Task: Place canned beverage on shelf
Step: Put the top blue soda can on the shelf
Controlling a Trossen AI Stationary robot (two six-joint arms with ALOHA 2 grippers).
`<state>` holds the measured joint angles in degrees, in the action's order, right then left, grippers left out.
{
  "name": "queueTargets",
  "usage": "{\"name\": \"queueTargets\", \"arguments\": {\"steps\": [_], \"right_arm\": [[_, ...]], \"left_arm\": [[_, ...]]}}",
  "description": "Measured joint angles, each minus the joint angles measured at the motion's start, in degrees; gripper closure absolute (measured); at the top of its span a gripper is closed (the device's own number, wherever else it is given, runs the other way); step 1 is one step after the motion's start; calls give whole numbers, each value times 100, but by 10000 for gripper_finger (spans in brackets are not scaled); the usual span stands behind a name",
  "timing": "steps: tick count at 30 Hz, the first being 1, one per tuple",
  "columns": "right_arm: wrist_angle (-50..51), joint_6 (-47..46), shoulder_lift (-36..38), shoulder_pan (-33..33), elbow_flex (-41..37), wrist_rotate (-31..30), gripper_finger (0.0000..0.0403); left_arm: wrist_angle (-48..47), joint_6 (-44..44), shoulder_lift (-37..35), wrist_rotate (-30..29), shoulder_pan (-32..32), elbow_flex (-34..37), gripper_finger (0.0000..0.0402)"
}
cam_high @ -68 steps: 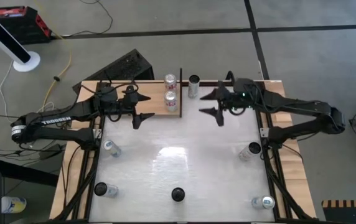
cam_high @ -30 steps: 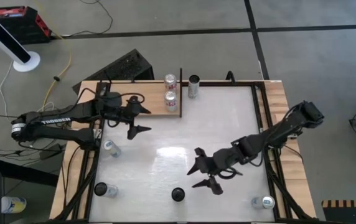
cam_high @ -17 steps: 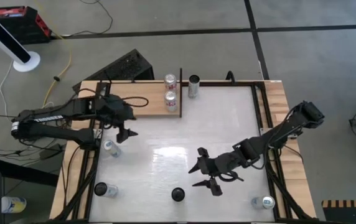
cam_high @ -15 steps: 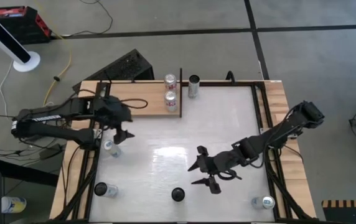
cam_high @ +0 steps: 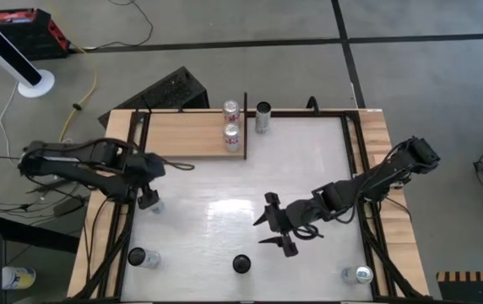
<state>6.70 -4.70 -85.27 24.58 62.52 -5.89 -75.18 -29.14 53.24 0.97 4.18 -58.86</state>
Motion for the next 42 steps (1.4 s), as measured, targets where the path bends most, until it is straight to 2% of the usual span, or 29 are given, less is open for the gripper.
{"name": "queueTargets", "arguments": {"steps": [10, 24, 29, 31, 34, 37, 42], "right_arm": [[70, 668, 0, -35, 0, 0, 133], [62, 645, 0, -505, 0, -6, 133], [-4, 731, 177, -948, -9, -469, 133], [-140, 800, 395, -1170, -9, -378, 137], [-290, 811, 733, -1360, -2, -158, 156], [-174, 965, 1006, -1388, -2, -164, 194], [453, 1123, 1569, -1397, -16, -466, 308]], "left_arm": [[-90, -760, 41, -476, 547, 523, 42], [-81, -924, 43, -368, 644, 981, 42], [-85, -956, 41, -183, 644, 1088, 42], [-93, -958, 41, -181, 644, 1130, 42], [-83, -956, 41, -180, 644, 1135, 45], [-71, -911, 41, -172, 644, 1135, 63], [-14, -844, 41, -173, 643, 1135, 126]]}}
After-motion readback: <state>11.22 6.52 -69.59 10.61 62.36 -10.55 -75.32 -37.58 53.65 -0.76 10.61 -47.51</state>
